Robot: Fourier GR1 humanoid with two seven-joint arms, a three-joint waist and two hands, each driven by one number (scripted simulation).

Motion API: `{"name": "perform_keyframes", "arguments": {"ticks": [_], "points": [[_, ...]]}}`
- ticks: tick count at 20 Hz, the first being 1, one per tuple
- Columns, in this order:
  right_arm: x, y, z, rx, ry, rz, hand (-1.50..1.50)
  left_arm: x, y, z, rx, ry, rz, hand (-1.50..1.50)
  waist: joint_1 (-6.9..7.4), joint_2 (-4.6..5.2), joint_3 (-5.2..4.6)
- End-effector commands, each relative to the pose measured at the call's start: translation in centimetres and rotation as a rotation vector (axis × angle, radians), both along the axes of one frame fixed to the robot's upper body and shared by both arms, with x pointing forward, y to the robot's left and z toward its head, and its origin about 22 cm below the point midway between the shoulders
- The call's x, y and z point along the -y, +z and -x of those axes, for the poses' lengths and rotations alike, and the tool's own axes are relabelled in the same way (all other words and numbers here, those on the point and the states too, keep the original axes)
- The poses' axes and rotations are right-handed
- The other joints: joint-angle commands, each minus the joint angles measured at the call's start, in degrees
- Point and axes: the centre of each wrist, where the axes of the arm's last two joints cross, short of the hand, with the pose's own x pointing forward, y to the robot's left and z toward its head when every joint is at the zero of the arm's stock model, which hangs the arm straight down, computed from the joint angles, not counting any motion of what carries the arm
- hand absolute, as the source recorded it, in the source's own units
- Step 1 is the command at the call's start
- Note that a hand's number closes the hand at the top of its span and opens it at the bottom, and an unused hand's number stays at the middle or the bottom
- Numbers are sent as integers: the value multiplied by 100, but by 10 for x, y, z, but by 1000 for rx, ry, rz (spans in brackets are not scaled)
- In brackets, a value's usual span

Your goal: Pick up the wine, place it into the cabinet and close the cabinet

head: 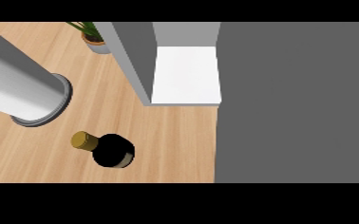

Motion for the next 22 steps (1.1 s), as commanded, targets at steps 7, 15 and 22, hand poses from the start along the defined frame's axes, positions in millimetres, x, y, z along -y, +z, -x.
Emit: {"name": "perform_keyframes", "arguments": {"ticks": [7,15,22], "points": [[4,36,39,63,38,-54,-150,-3,-31,7,36,-20,-30,-150,-75,61,2],[9,33,31,58,49,-60,-150,-1,-72,-2,-23,-57,-54,-150,-87,69,2],[6,31,34,81,42,-67,-150,-3,-117,-31,-45,45,-116,-150,-143,73,-1]]}}
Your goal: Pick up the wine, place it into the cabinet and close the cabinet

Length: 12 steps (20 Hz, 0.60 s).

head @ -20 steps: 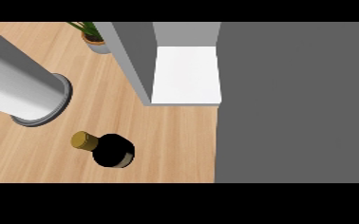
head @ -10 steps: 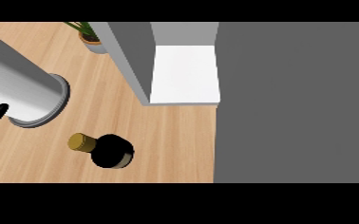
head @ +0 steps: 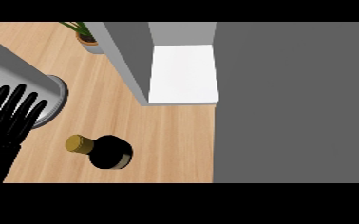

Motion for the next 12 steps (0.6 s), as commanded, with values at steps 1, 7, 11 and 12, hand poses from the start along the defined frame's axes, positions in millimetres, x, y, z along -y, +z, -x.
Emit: {"name": "perform_keyframes", "arguments": {"ticks": [1,7,11,12], "points": [[3,20,26,46,67,-67,-150,-14,-32,-18,5,80,-29,-150,-21,7,0],[10,13,22,44,54,-51,-150,-20,-84,-12,-25,111,-53,-150,45,4,1],[10,16,33,24,63,-49,-150,-25,-104,-19,-51,98,-71,-150,43,2,1],[5,17,33,54,86,-75,-150,-6,-117,-28,-70,70,-70,-150,1,5,-1]]}}
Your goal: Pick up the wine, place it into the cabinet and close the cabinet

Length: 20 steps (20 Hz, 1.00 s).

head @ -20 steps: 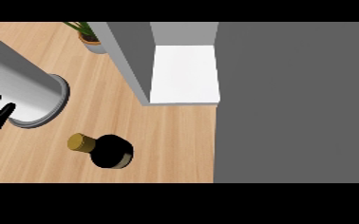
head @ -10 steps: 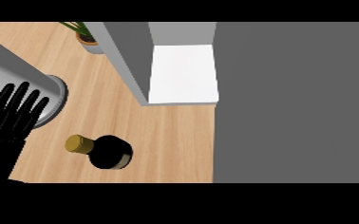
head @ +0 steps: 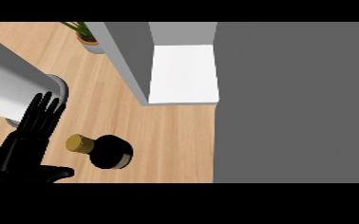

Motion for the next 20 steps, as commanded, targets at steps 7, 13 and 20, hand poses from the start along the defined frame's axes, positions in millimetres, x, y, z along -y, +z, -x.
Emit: {"name": "perform_keyframes", "arguments": {"ticks": [7,13,20], "points": [[-4,19,14,42,41,-65,-150,8,-72,-9,-81,-53,34,-150,31,9,-2],[8,22,28,50,19,-62,-150,1,-103,1,-88,-150,102,-150,-8,-2,0],[-6,21,21,60,54,-53,-150,-2,-144,10,-136,-178,180,-150,-6,8,-5]]}}
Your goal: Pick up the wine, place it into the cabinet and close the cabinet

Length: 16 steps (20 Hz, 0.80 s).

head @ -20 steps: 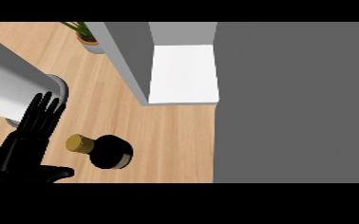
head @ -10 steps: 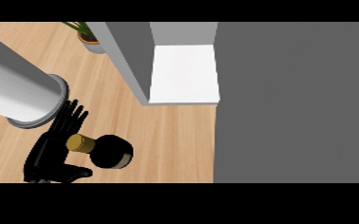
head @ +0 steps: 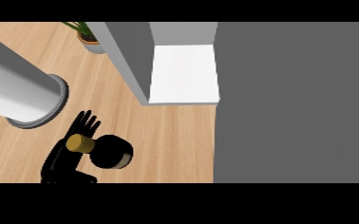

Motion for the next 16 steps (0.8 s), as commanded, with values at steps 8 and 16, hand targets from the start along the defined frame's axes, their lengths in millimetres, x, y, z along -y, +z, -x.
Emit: {"name": "perform_keyframes", "arguments": {"ticks": [8,16], "points": [[-6,19,24,45,-5,-40,-150,25,-46,8,-25,-26,122,-150,19,-4,3],[1,32,30,57,17,-11,-150,34,-46,-24,6,18,159,-150,-18,0,-1]]}}
